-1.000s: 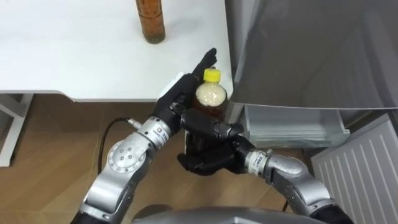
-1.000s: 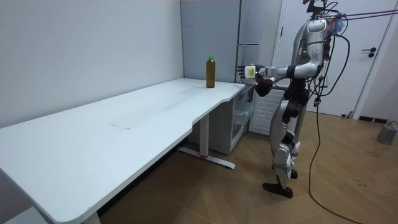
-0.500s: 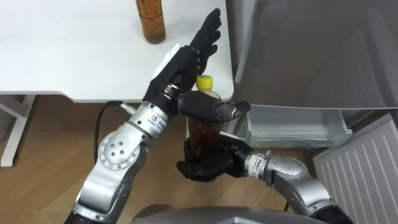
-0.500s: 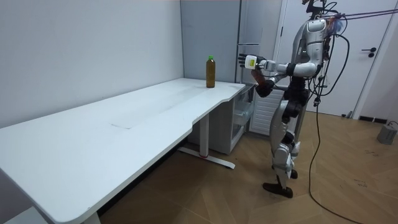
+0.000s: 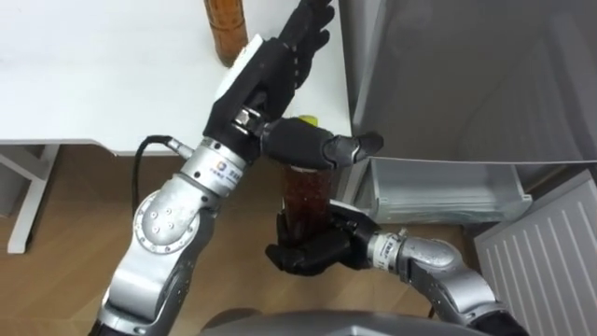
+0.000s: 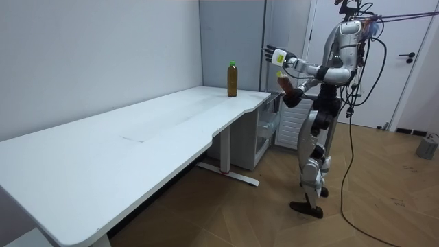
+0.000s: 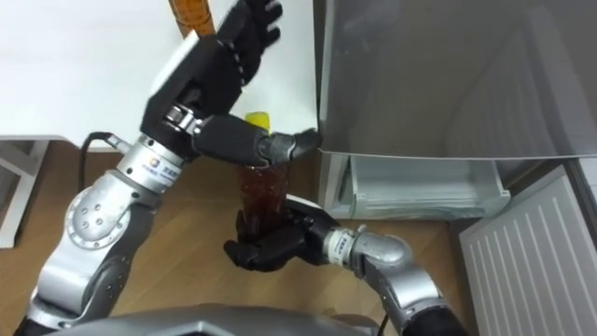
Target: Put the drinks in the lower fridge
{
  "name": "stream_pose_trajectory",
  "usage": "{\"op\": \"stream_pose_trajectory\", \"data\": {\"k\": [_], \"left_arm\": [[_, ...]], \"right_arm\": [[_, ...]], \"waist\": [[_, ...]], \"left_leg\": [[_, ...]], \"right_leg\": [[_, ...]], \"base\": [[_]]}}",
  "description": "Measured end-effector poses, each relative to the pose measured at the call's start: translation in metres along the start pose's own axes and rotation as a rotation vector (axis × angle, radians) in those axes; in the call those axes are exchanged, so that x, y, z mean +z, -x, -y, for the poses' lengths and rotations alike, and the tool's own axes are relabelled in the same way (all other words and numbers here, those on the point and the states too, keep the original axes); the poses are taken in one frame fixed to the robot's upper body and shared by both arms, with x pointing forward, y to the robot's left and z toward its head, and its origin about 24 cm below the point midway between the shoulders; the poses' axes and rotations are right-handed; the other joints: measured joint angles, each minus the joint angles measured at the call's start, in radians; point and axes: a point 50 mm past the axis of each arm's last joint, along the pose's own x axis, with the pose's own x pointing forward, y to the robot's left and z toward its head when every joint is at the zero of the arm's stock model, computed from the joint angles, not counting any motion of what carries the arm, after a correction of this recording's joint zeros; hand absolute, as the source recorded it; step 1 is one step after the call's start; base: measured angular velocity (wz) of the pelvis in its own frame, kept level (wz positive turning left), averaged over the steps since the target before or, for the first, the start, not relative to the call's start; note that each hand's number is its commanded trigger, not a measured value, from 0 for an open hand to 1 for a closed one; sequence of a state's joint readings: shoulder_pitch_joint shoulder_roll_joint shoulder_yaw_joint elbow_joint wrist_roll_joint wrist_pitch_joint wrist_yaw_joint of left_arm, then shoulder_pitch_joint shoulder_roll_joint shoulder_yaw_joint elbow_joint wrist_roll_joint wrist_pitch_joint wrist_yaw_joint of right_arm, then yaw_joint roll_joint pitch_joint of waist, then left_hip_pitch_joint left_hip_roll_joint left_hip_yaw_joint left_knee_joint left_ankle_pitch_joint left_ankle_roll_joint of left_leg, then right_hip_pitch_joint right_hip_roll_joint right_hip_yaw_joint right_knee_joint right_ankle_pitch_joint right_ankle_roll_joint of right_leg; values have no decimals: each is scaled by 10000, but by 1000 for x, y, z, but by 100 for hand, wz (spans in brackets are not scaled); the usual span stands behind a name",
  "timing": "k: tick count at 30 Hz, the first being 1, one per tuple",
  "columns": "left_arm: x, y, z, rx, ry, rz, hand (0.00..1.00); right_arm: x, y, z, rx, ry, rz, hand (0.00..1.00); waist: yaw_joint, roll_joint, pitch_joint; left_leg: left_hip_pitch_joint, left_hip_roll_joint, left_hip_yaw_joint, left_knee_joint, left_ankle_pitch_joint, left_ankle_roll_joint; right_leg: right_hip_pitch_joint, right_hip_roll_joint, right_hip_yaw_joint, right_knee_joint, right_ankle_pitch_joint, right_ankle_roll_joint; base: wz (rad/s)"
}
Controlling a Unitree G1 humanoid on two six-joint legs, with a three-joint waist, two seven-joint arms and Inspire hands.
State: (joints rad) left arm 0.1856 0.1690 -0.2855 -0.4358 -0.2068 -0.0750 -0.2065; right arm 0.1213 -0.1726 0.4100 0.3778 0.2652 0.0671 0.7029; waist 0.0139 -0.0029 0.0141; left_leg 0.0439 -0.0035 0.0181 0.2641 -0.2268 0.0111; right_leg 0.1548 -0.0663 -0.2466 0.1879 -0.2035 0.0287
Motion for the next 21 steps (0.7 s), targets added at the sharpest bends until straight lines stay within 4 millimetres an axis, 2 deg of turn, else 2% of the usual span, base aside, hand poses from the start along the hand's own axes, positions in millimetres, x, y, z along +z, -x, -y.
{"op": "stream_pose_trajectory", "data": {"k": [7, 12, 17, 21], "left_arm": [[14, 1, -9, 428, -514, 723, 0], [31, 4, -30, 1626, -1195, 1658, 0], [38, 7, -39, 2328, -1445, 1925, 0], [56, 16, -58, 3349, -2169, 2572, 0]], "right_arm": [[-3, 5, 2, -28, 2, -108, 100], [-9, 18, 10, -304, 85, -457, 100], [-15, 29, 15, -750, -84, -525, 100], [-23, 41, 19, -1236, -368, -568, 100]], "waist": [[152, -2, 11], [310, 31, 32], [600, 99, 60], [855, 221, 51]], "left_leg": [[118, -27, -71, -58, 9, -3], [196, -33, -42, -71, 9, -1], [226, -33, -110, -110, 7, -2], [318, -41, -128, -152, 13, -6]], "right_leg": [[38, -11, 12, -11, 0, 0], [90, -19, 42, -6, 0, 0], [175, -13, -15, -32, -1, 2], [231, -12, -14, -38, -2, 3]], "base": [[0], [-1], [3], [0]]}}
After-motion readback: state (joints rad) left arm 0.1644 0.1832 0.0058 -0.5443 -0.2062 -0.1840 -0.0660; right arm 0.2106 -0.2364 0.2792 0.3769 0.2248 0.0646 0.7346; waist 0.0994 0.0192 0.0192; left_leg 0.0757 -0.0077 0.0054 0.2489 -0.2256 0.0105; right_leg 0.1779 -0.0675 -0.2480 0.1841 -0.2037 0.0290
